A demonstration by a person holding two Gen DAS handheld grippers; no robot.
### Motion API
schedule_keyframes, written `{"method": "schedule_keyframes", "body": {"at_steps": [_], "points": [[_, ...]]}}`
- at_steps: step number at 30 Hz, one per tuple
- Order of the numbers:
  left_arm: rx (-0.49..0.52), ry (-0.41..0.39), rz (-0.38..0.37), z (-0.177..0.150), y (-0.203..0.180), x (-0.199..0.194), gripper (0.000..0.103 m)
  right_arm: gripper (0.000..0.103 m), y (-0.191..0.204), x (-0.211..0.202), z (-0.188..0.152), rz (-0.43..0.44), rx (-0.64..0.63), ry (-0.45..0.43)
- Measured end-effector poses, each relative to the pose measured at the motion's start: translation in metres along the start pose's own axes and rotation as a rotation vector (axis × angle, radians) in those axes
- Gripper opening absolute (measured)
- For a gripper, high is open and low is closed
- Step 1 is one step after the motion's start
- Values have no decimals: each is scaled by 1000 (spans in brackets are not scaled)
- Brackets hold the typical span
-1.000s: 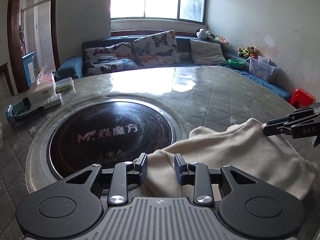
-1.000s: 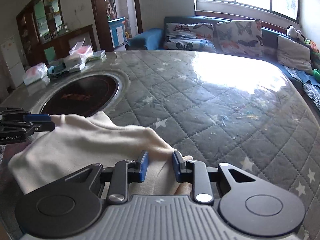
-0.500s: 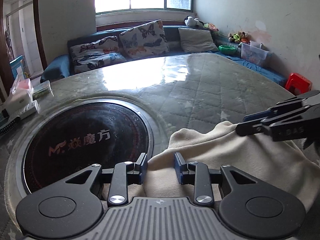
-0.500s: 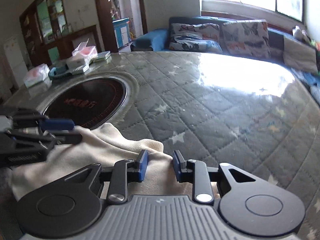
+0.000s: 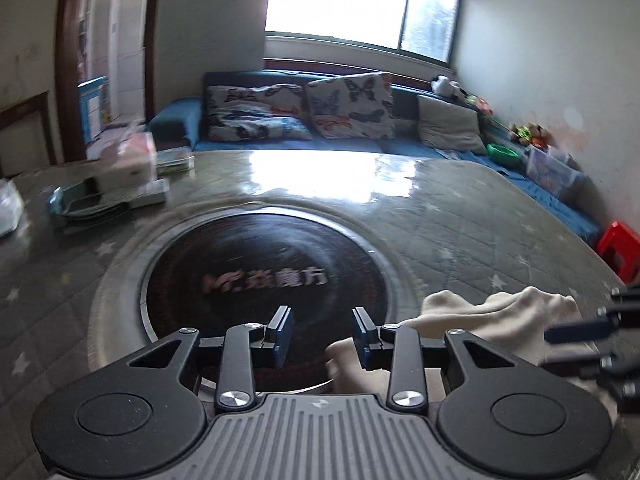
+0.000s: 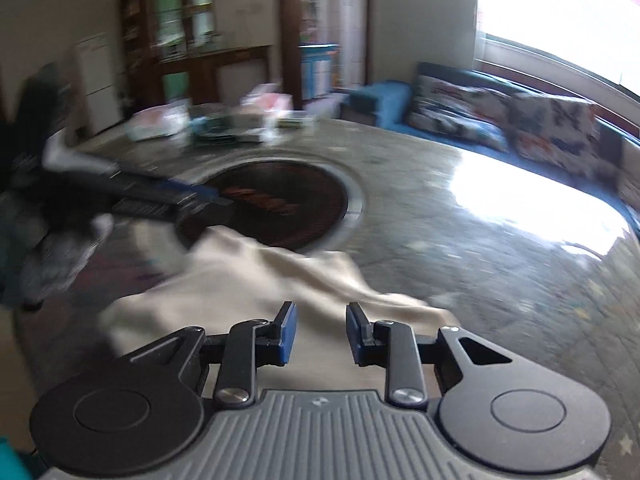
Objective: Fold clothes
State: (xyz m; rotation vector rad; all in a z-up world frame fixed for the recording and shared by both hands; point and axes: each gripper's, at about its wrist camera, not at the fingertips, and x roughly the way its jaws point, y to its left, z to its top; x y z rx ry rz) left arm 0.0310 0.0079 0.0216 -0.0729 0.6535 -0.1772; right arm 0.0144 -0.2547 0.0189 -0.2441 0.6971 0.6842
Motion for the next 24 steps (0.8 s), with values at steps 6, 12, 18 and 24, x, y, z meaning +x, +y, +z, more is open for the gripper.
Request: {"method": "schedule_keyframes", "body": {"at_steps": [6, 12, 18, 24], "points": [[-79, 22, 33, -20, 20, -20, 46, 28, 62, 10, 3, 132, -147, 35], [-186, 35, -2, -33, 31, -35, 50, 34, 113, 23, -5, 199, -304, 55], [-245, 67, -70, -41, 25, -36, 59, 34, 136, 38, -12, 151, -398, 51], [-356, 124, -119, -42, 24, -25, 65, 19, 142, 42, -18, 132, -417, 58]]}}
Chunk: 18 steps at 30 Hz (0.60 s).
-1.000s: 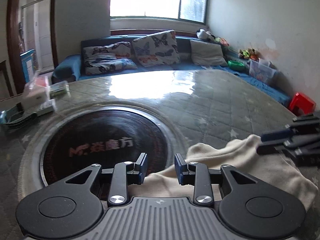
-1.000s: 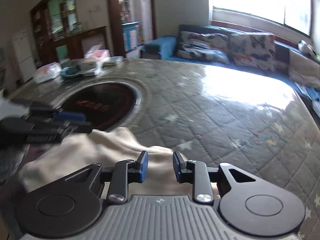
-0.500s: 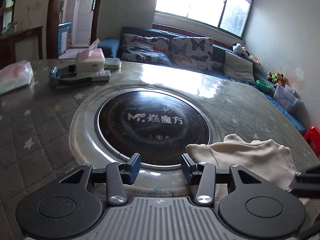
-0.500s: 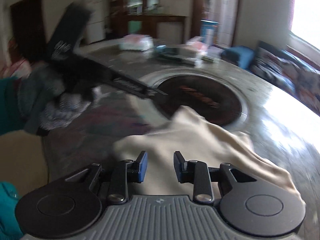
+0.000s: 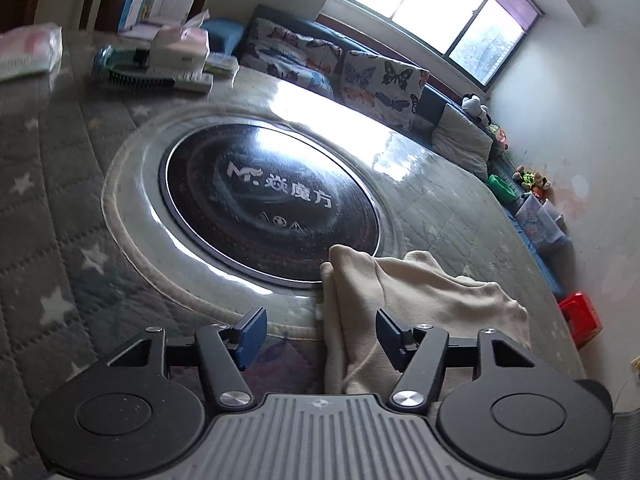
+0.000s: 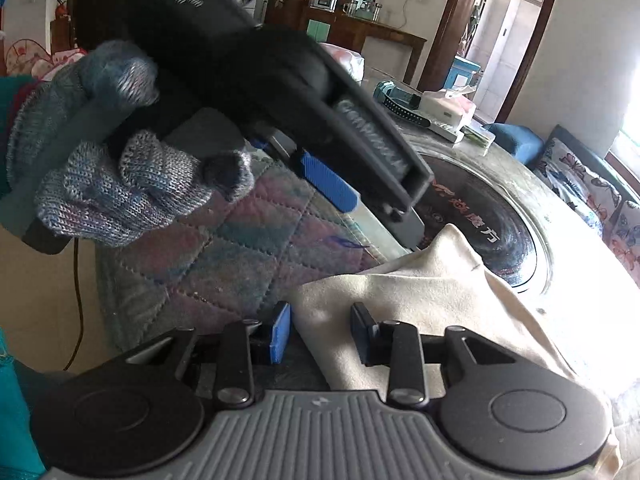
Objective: Fold clothes
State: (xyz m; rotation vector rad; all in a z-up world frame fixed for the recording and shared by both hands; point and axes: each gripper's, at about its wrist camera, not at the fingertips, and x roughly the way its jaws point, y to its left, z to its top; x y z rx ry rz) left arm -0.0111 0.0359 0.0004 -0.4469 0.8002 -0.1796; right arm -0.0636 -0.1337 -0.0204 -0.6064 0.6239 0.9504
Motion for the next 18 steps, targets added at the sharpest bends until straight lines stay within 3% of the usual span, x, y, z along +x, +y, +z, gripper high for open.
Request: {"method": "schedule_keyframes", "body": {"at_steps": [3, 6, 18], "points": [[-56, 13, -3, 3, 1, 5, 68, 7, -5, -5, 2, 19, 44, -16], [-124, 26, -11, 6, 5, 8, 74, 6, -12, -14, 5, 28, 79, -44], [-282, 73, -59, 10, 7, 18, 74, 4, -44, -54, 2, 67, 213, -150]]}}
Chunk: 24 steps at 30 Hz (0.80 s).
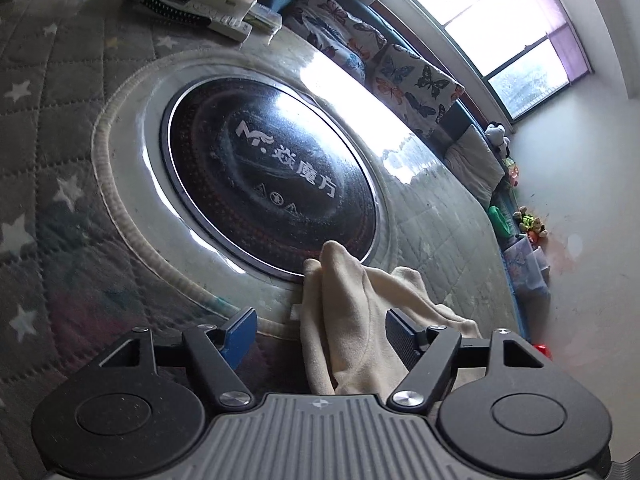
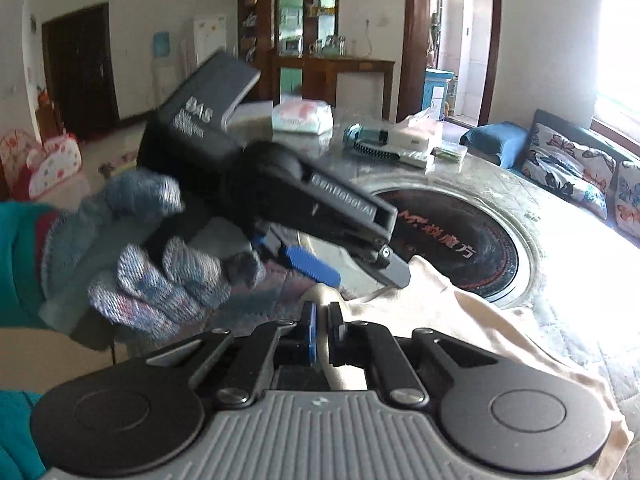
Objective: Fold clothes
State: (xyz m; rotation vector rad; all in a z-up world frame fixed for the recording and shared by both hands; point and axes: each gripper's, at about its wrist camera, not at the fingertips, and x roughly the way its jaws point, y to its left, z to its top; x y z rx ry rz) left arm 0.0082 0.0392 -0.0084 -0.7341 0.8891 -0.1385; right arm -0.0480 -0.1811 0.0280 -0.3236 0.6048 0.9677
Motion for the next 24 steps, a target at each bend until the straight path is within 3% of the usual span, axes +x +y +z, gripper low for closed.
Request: {"method": "schedule_keyframes", "body": {"at_steps": [7, 11, 14, 16, 18, 24], "points": [[-102, 33, -65, 0, -2, 13, 74, 4, -6, -19, 3, -8, 12, -41], [-111, 53, -104, 1, -2, 19, 72, 4, -7, -25, 2, 5, 17, -51], [-130, 83, -125, 1, 2, 26, 50, 4, -6, -25, -1, 25, 16, -48], [-129, 95, -129, 0, 5, 30, 30, 4, -4, -26, -4, 29, 21, -43], [-121, 91, -126, -2, 7, 32, 24, 5, -4, -27, -7, 31, 27, -37], [-83, 80, -122, -3, 8, 30, 20, 8, -22, -41, -16, -16, 115, -40]]}}
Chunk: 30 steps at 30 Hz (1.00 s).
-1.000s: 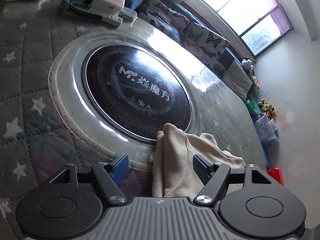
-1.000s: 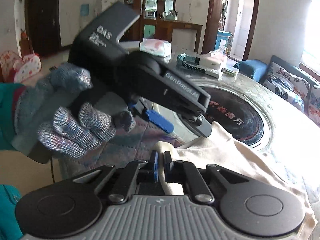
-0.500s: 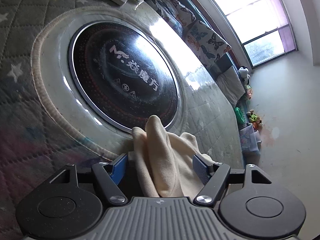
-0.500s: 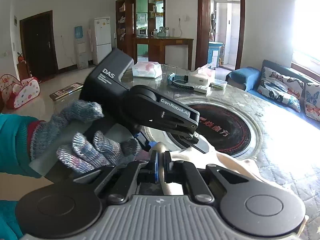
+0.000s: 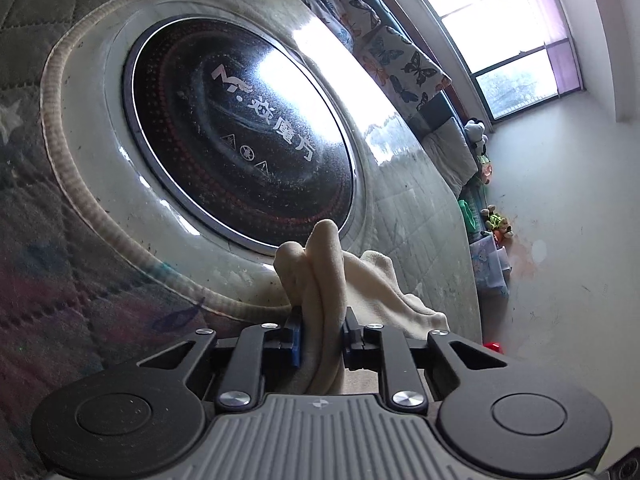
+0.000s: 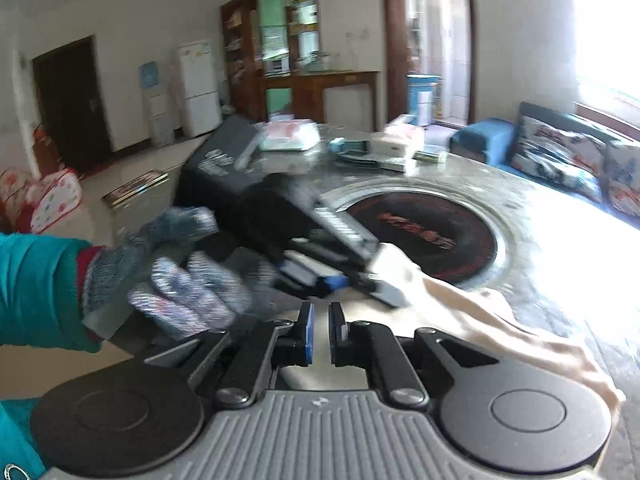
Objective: Fold clothes
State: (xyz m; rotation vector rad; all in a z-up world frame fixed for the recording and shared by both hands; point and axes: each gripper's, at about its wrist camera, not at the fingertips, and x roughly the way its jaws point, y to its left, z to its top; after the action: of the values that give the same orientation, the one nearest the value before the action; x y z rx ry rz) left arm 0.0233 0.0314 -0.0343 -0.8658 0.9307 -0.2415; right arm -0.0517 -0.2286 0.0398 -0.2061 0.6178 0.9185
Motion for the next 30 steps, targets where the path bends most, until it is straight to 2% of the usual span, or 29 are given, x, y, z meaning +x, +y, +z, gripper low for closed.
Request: {"method": "schedule_keyframes", "body": {"at_steps": [4, 10, 14, 17, 20, 22, 25, 27, 30], "points": [[38, -8, 16, -1, -4, 0, 20, 12, -33, -6, -10, -136, 74, 14], [87, -11, 39, -1, -11, 1, 20, 16, -95, -23, -39, -354, 264, 44], [113, -13, 58, -1, -17, 2, 20, 28, -133, -31, -60, -441, 403, 33], [133, -14, 72, -1, -20, 5, 20, 29, -151, -30, -72, -446, 475, 22], [145, -13, 83, -1, -22, 5, 20, 40, -164, -27, -81, -449, 525, 9], [161, -16, 93, -1, -24, 6, 20, 40, -166, -25, -83, -443, 542, -3], [188, -22, 108, -1, -29, 7, 20, 33, -165, -25, -85, -423, 557, -29], [215, -31, 115, -1, -35, 6, 19, 18, -164, -27, -85, -414, 562, -40], [264, -46, 116, -1, -46, 4, 18, 13, -162, -32, -84, -405, 565, -60]]}}
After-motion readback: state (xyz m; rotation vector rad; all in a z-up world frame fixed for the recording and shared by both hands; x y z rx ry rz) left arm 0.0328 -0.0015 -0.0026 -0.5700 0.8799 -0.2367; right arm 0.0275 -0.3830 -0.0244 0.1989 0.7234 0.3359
